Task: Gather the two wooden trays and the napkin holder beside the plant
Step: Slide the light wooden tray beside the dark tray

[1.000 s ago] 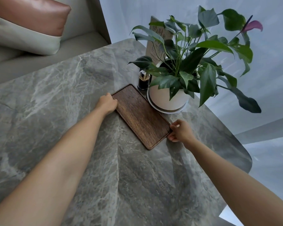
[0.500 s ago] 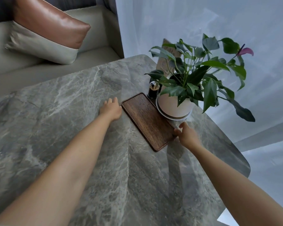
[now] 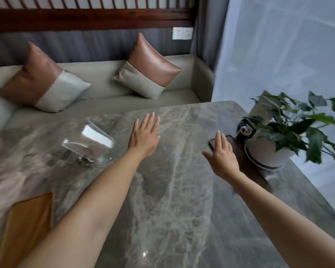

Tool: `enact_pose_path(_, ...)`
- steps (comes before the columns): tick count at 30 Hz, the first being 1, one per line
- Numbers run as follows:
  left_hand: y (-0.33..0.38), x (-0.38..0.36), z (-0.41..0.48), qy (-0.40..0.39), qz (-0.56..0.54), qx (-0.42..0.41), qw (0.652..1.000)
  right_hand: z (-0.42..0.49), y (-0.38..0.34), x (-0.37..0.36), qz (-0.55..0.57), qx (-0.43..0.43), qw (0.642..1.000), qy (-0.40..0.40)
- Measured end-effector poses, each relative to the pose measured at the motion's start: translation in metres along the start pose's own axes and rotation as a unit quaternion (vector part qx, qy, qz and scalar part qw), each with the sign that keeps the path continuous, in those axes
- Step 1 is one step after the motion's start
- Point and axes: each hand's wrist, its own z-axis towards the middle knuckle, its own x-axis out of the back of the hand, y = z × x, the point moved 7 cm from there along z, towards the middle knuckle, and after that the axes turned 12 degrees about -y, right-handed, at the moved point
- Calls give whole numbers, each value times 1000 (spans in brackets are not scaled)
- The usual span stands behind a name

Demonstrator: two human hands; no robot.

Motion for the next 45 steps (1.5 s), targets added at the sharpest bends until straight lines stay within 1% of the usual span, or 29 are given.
enact_pose_path(3,-52,13,-30,16,3,29,999,-1,-62,-10,-28,56,998,1)
enact_pose_path(9,-166,12,-96,20,-13,108,994,-15,-178,-41,-31,118,992,-27)
enact_pose_path(14,-253,-16,-154,-8,-28,182,983,-36,-266,-83,-46,170,983,-61)
enact_pose_path(18,-310,-46,-200,-38,-43,226,972,-56,-326,-123,-70,210,972,-84)
enact_pose_path(23,-358,-92,-236,-89,-63,255,961,-84,-372,-180,-82,216,963,-138)
enact_pose_path(27,-371,-128,-244,-134,-90,245,956,-103,-381,-227,-89,190,960,-184)
enact_pose_path(30,-372,-150,-243,-162,-111,223,955,-117,-373,-257,-71,148,960,-226)
enact_pose_path(33,-371,-165,-237,-173,-124,209,955,-132,-362,-282,-50,106,957,-266)
enact_pose_path(38,-371,-180,-222,-186,-123,202,954,-152,-339,-315,15,1,937,-349)
enact_pose_path(40,-371,-184,-217,-188,-122,199,954,-158,-332,-319,32,-32,933,-357)
enact_pose_path(43,-370,-188,-214,-190,-120,192,955,-164,-320,-324,30,-67,931,-358)
enact_pose_path(45,-370,-190,-212,-192,-127,190,954,-169,-314,-331,56,-89,920,-377)
